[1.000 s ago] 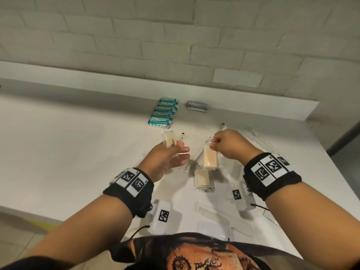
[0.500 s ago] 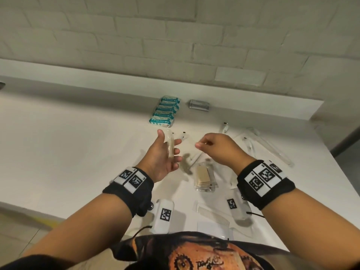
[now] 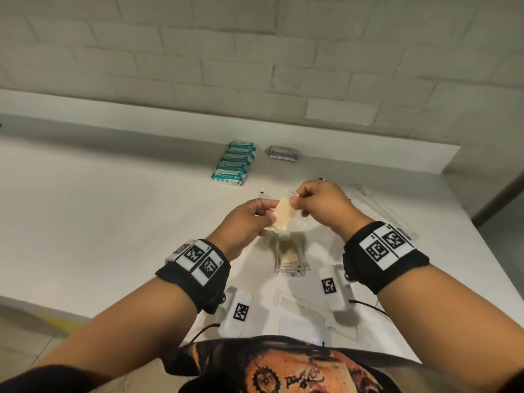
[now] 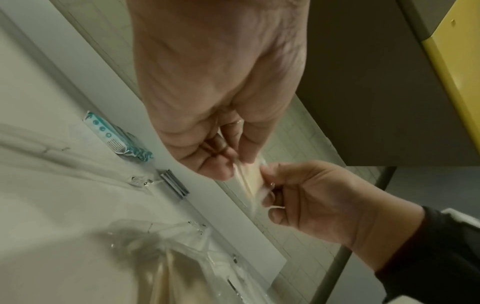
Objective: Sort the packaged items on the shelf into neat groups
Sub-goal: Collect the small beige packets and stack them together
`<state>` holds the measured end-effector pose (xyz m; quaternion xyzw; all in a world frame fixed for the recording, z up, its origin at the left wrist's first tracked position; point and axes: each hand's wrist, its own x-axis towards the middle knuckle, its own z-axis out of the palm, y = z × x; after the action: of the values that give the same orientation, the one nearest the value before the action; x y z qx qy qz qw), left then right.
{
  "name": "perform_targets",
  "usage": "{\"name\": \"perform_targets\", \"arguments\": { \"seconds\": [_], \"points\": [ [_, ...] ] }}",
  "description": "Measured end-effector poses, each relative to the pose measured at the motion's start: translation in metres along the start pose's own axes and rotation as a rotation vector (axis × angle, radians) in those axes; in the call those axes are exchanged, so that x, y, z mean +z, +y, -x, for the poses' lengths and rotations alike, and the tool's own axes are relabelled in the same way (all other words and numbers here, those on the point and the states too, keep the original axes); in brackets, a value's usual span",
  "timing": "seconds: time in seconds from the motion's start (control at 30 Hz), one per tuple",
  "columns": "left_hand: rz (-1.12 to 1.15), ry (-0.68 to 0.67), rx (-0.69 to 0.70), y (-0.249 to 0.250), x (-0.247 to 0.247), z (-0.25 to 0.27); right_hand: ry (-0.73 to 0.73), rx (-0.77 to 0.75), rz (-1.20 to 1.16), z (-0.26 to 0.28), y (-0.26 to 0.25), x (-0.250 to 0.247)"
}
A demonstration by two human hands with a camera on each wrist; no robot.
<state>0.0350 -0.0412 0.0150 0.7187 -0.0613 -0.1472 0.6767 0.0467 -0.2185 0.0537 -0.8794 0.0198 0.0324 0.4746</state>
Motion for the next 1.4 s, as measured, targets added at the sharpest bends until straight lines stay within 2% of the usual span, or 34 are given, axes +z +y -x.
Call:
{"name": "perform_targets", "arguments": {
  "seconds": [0.07,0.17,0.27,0.3,0.43,0.5,0.57,0.63,0.73,0.87,0.93,1.0,1.03,1.1,1.2,1.27,1.4],
  "points": [
    [-0.011,0.03,-0.049,-0.004,-0.001,0.0,0.023,-0.008,0.187,-0.004,0.002,-0.006],
    [-0.103,0.068,-0.191,-0.011,-0.004,0.001,-0.045,0.007,0.353,-0.005,0.01,-0.009],
    [-0.149,0.016,-0.357,-0.02,0.001,0.006,-0.165,0.038,0.531,-0.001,0.024,0.009],
    [-0.15,-0.006,-0.39,-0.022,0.005,0.008,-0.157,0.043,0.536,0.0,0.029,0.017],
    [-0.216,-0.083,-0.418,-0.033,0.021,0.005,-0.021,0.226,0.461,0.005,0.043,0.025],
    [-0.258,-0.063,-0.432,-0.036,0.027,0.002,-0.111,0.399,0.341,0.012,0.047,0.022],
    [-0.289,-0.033,-0.443,-0.038,0.034,0.001,-0.226,0.55,0.097,0.022,0.048,0.026],
    [-0.293,-0.013,-0.446,-0.038,0.042,0.002,-0.235,0.583,0.017,0.029,0.048,0.031],
    [-0.197,-0.008,-0.443,-0.038,0.045,0.005,-0.221,0.568,0.073,0.033,0.045,0.038],
    [-0.05,-0.064,-0.458,-0.043,0.046,0.014,-0.248,0.541,-0.062,0.049,0.039,0.033],
    [-0.004,-0.028,-0.411,-0.045,0.045,0.017,-0.225,0.378,0.151,0.049,0.04,0.031],
    [-0.021,0.1,-0.313,-0.047,0.041,0.016,-0.102,0.166,0.416,0.047,0.037,0.027],
    [-0.041,0.146,-0.266,-0.047,0.039,0.016,-0.054,0.096,0.476,0.047,0.034,0.026],
    [-0.079,0.136,-0.195,-0.045,0.036,0.018,-0.058,0.008,0.581,0.046,0.033,0.027],
    [-0.132,0.066,-0.165,-0.045,0.04,0.021,-0.16,-0.019,0.741,0.049,0.043,0.038],
    [-0.186,0.06,-0.145,-0.048,0.043,0.022,-0.143,-0.018,0.798,0.05,0.054,0.042],
    [-0.208,0.071,-0.113,-0.051,0.045,0.022,-0.163,0.076,0.737,0.055,0.062,0.035]
  ]
}}
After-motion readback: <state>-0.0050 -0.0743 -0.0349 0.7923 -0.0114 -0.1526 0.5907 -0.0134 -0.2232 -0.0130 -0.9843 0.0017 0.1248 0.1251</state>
